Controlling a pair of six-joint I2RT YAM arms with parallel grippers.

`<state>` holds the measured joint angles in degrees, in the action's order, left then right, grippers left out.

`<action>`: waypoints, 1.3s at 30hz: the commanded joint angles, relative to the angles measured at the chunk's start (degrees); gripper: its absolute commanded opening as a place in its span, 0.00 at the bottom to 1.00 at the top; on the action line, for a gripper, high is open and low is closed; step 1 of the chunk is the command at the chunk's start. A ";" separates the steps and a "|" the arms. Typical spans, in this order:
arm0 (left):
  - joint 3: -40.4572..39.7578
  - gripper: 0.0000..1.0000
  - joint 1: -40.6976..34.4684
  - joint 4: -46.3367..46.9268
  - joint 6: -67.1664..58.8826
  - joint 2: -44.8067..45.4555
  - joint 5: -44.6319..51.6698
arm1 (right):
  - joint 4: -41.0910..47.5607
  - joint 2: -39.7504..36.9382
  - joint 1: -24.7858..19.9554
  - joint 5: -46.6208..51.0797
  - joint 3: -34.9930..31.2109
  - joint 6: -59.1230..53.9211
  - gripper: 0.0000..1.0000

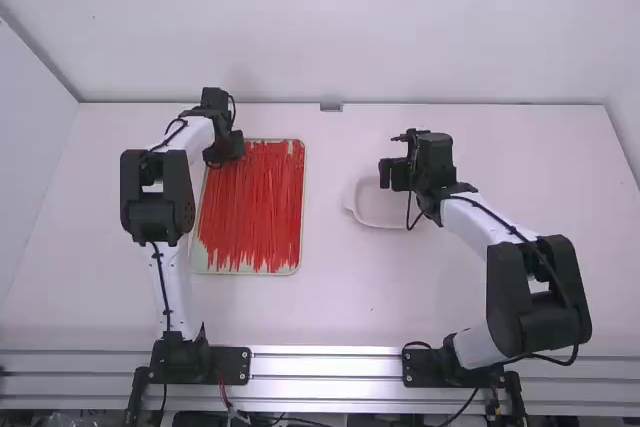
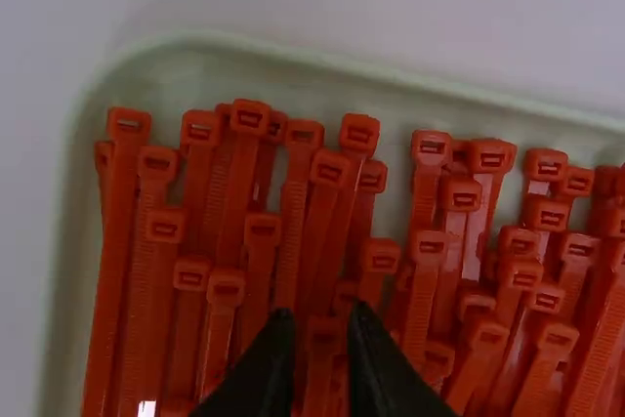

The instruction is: Fasten the cable tie

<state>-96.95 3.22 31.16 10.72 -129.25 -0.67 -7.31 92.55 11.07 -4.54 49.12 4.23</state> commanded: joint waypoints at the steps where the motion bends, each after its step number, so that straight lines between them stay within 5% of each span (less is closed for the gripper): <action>1: 0.59 0.16 0.22 0.46 0.17 0.09 -0.31 | 0.04 0.57 -0.20 0.13 1.60 -0.17 0.98; 23: 1.73 0.16 0.22 -0.85 0.20 0.09 -0.24 | 0.13 0.57 -0.20 0.09 1.60 -0.20 0.98; 39: 1.77 0.06 0.20 -1.07 0.20 0.09 -0.26 | 0.07 0.57 -0.20 0.13 1.60 -0.20 0.99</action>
<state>-96.14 3.22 29.93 10.72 -129.25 -0.69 -7.29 92.55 11.07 -4.51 49.12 4.08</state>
